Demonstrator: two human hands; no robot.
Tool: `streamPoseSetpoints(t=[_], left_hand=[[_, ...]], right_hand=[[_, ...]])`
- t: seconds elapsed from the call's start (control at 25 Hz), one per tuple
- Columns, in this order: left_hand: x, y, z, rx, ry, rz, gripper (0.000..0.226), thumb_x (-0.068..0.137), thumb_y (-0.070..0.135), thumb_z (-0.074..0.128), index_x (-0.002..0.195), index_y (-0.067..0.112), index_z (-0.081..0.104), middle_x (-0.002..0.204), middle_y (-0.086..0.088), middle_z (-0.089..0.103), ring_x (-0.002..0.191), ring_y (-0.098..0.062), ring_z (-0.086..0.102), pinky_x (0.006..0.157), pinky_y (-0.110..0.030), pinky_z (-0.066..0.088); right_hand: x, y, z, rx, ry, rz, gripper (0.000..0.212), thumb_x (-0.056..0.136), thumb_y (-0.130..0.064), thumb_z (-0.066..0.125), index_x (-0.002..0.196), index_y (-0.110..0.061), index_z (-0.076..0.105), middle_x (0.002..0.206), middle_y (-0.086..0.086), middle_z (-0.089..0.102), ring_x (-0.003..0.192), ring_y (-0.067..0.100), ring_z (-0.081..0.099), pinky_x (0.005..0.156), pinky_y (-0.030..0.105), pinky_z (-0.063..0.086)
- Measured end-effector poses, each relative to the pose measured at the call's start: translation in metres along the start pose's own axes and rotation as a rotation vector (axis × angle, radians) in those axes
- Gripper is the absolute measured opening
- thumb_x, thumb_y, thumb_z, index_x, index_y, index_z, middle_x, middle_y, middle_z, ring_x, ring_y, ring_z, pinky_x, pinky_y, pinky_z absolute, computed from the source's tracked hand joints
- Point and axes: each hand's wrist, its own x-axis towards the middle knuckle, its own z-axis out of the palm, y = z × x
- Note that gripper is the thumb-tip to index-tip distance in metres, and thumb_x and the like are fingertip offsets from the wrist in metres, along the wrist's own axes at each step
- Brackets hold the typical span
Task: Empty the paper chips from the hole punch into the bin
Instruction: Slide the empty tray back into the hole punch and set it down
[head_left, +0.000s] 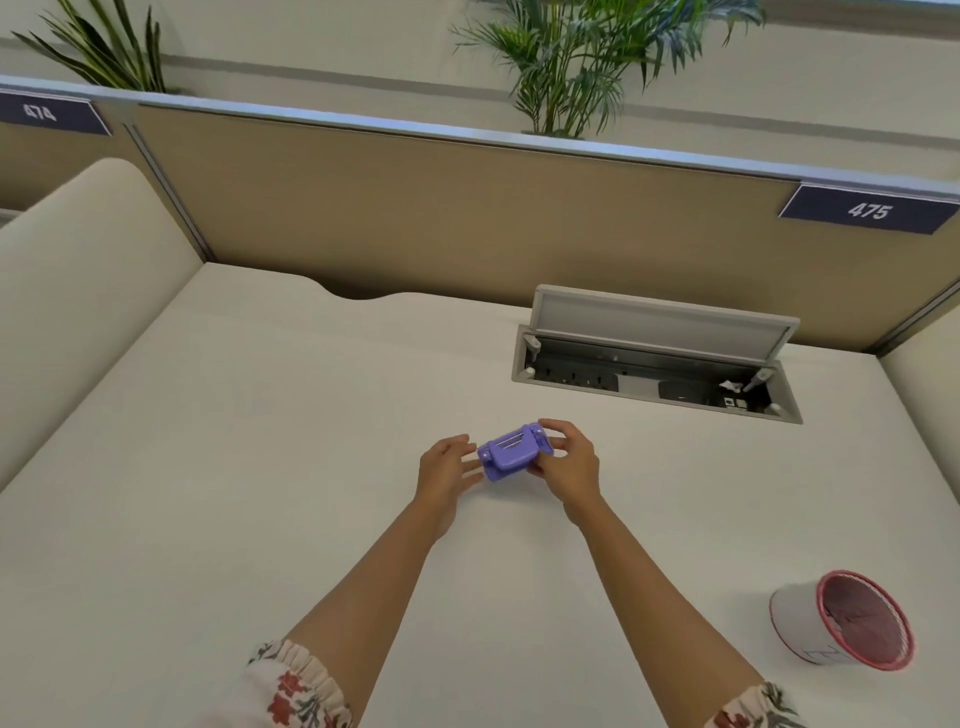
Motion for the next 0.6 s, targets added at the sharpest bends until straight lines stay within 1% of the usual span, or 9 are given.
streamPoseSetpoints(t=[0.08, 0.12, 0.2, 0.24, 0.32, 0.4, 0.52, 0.6], left_hand=[[0.011, 0.002, 0.003, 0.083, 0.029, 0.037, 0.021, 0.098, 0.012, 0.051, 0.112, 0.009, 0.065, 0.121, -0.012, 0.066, 0.101, -0.026, 0.061, 0.088, -0.034, 0.048], [0.014, 0.003, 0.004, 0.151, 0.032, 0.071, 0.023, 0.097, 0.013, 0.05, 0.112, 0.012, 0.068, 0.121, -0.007, 0.067, 0.106, -0.023, 0.059, 0.092, -0.032, 0.045], [0.017, 0.006, 0.006, 0.255, 0.015, 0.143, 0.032, 0.099, 0.012, 0.046, 0.122, 0.015, 0.068, 0.119, 0.002, 0.064, 0.11, -0.017, 0.055, 0.094, -0.027, 0.04], [0.021, 0.007, 0.006, 0.292, 0.001, 0.172, 0.035, 0.1, 0.011, 0.045, 0.127, 0.015, 0.066, 0.121, 0.004, 0.063, 0.111, -0.016, 0.055, 0.095, -0.026, 0.038], [0.034, 0.009, 0.003, 0.341, -0.022, 0.205, 0.039, 0.099, 0.009, 0.044, 0.131, 0.017, 0.064, 0.125, 0.003, 0.063, 0.114, -0.016, 0.055, 0.095, -0.025, 0.038], [0.048, 0.012, -0.003, 0.343, -0.038, 0.218, 0.041, 0.097, 0.005, 0.042, 0.13, 0.017, 0.065, 0.125, 0.003, 0.064, 0.116, -0.016, 0.056, 0.094, -0.024, 0.037], [0.063, 0.018, -0.008, 0.335, -0.044, 0.234, 0.041, 0.099, 0.005, 0.041, 0.131, 0.019, 0.063, 0.126, 0.003, 0.063, 0.119, -0.016, 0.055, 0.096, -0.024, 0.036], [0.074, 0.019, -0.009, 0.375, -0.057, 0.236, 0.04, 0.1, 0.013, 0.044, 0.137, 0.021, 0.057, 0.136, 0.001, 0.058, 0.124, -0.017, 0.052, 0.101, -0.027, 0.037]], right_hand=[[0.009, -0.001, 0.015, 0.087, 0.077, 0.067, 0.039, 0.086, 0.001, 0.07, 0.122, -0.014, 0.062, 0.106, 0.006, 0.064, 0.084, 0.01, 0.063, 0.053, 0.015, 0.057], [0.013, -0.001, 0.022, 0.122, 0.109, 0.093, 0.039, 0.086, 0.001, 0.07, 0.121, -0.014, 0.062, 0.105, 0.007, 0.064, 0.082, 0.01, 0.063, 0.052, 0.015, 0.056], [0.02, -0.003, 0.035, 0.15, 0.148, 0.114, 0.04, 0.085, 0.0, 0.071, 0.121, -0.015, 0.062, 0.106, 0.008, 0.065, 0.086, 0.014, 0.063, 0.052, 0.014, 0.056], [0.025, -0.002, 0.041, 0.149, 0.158, 0.117, 0.04, 0.085, 0.0, 0.071, 0.121, -0.015, 0.063, 0.108, 0.008, 0.066, 0.088, 0.016, 0.063, 0.053, 0.015, 0.056], [0.034, 0.0, 0.051, 0.121, 0.171, 0.098, 0.039, 0.084, -0.001, 0.072, 0.119, -0.017, 0.066, 0.11, 0.007, 0.068, 0.091, 0.017, 0.065, 0.062, 0.02, 0.058], [0.042, 0.002, 0.059, 0.059, 0.167, 0.061, 0.037, 0.084, -0.005, 0.073, 0.118, -0.019, 0.068, 0.113, 0.005, 0.07, 0.096, 0.018, 0.065, 0.073, 0.025, 0.055], [0.053, 0.002, 0.067, -0.015, 0.136, 0.046, 0.04, 0.084, -0.007, 0.074, 0.123, -0.015, 0.068, 0.119, 0.007, 0.071, 0.096, 0.015, 0.062, 0.081, 0.023, 0.048], [0.057, 0.006, 0.072, -0.052, 0.141, 0.028, 0.041, 0.085, -0.005, 0.073, 0.125, -0.011, 0.067, 0.124, 0.008, 0.069, 0.101, 0.015, 0.061, 0.087, 0.022, 0.048]])
